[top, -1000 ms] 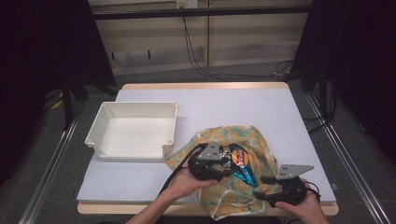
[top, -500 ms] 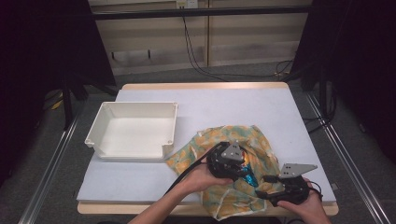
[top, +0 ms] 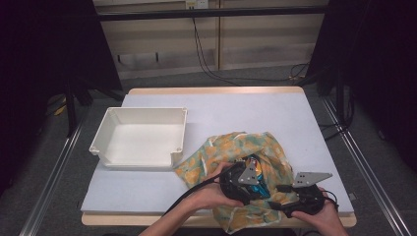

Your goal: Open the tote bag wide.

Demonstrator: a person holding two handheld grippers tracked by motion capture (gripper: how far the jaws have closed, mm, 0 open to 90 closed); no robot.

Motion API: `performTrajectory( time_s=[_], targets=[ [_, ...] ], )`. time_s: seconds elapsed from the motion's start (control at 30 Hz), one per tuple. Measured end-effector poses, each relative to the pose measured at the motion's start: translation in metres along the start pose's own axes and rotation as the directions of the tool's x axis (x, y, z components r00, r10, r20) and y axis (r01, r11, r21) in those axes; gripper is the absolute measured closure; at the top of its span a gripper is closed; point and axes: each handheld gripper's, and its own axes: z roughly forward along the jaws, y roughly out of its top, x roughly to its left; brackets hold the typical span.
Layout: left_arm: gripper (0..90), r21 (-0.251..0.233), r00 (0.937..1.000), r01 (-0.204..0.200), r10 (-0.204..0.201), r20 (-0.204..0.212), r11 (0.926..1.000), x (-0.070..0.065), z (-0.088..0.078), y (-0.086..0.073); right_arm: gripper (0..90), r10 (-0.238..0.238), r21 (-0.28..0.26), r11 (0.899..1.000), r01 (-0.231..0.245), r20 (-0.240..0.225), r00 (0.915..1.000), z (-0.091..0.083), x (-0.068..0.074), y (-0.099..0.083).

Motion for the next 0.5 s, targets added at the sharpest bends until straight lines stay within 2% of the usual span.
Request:
performTrajectory(
  time_s=[0.1,0.13,0.23,0.3,0.47,0.5],
  targets=[
    [36.7,0.018,0.9996,-0.019,0.019,-0.02,0.9997,-0.0028,0.0038,0.0003,30.6,-0.001,0.0,1.0,0.001,0.003,1.0,0.0001,0.0002,0.0],
    [36.7,0.03,0.9991,-0.037,0.038,-0.02,0.9989,-0.0039,0.005,0.0003,30.6,-0.003,0.0,1.0,0.003,0.002,1.0,0.0001,0.0001,-0.0001],
    [36.8,0.042,0.9963,-0.052,0.055,-0.066,0.9978,-0.0077,0.0082,-0.0001,30.6,-0.002,0.0,1.0,0.002,0.002,1.0,0.0001,0.0001,-0.0002],
    [38.4,0.052,0.9942,-0.067,0.071,-0.081,0.9964,-0.0093,0.0096,-0.0007,30.6,0.001,0.0,1.0,-0.001,0.0,1.0,0.0001,-0.0002,-0.0001],
    [44.9,0.061,0.9912,-0.083,0.088,-0.099,0.9947,-0.0093,0.0089,-0.0017,30.6,0.003,0.0,1.0,-0.003,-0.001,1.0,0.0003,-0.0002,0.0002],
    [44.9,0.06,0.9905,-0.069,0.076,-0.115,0.9958,-0.0099,0.009,-0.0024,30.6,0.003,0.0,1.0,-0.003,-0.001,1.0,0.0003,-0.0002,0.0002]
  ],
)
